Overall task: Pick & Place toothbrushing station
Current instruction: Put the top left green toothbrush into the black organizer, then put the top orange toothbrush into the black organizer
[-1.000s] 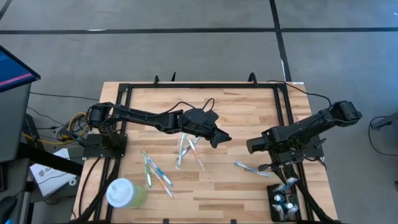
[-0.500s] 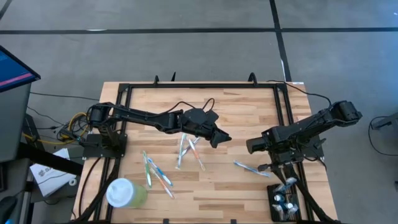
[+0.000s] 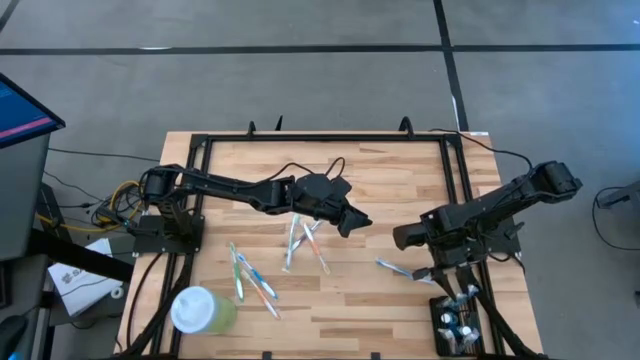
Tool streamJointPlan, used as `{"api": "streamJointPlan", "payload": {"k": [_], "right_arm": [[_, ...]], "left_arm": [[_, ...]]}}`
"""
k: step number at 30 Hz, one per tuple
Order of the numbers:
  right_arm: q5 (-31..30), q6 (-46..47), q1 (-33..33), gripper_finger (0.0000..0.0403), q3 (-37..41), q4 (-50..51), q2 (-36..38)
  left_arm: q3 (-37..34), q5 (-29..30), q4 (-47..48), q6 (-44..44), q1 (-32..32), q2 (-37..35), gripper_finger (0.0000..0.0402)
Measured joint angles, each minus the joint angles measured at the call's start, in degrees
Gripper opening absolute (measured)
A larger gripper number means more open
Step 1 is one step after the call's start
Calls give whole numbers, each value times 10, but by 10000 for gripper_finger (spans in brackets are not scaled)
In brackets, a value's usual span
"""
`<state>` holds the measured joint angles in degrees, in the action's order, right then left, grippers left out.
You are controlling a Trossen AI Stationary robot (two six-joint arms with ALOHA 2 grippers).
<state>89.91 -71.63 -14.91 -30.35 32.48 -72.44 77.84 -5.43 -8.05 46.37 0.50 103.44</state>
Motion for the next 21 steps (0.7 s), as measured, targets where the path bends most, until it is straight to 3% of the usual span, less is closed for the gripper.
{"api": "streamJointPlan", "payload": {"k": [5, 14, 21], "right_arm": [[0, 83, 8, 121, -2, -49, 0], [0, 101, 7, 126, -37, -40, 0], [0, 171, 19, 126, -85, -38, 0]], "left_arm": [[0, 0, 0, 1, 0, 0, 167], [0, 0, 0, 0, 0, 0, 167], [0, 0, 0, -5, 0, 0, 167]]}}
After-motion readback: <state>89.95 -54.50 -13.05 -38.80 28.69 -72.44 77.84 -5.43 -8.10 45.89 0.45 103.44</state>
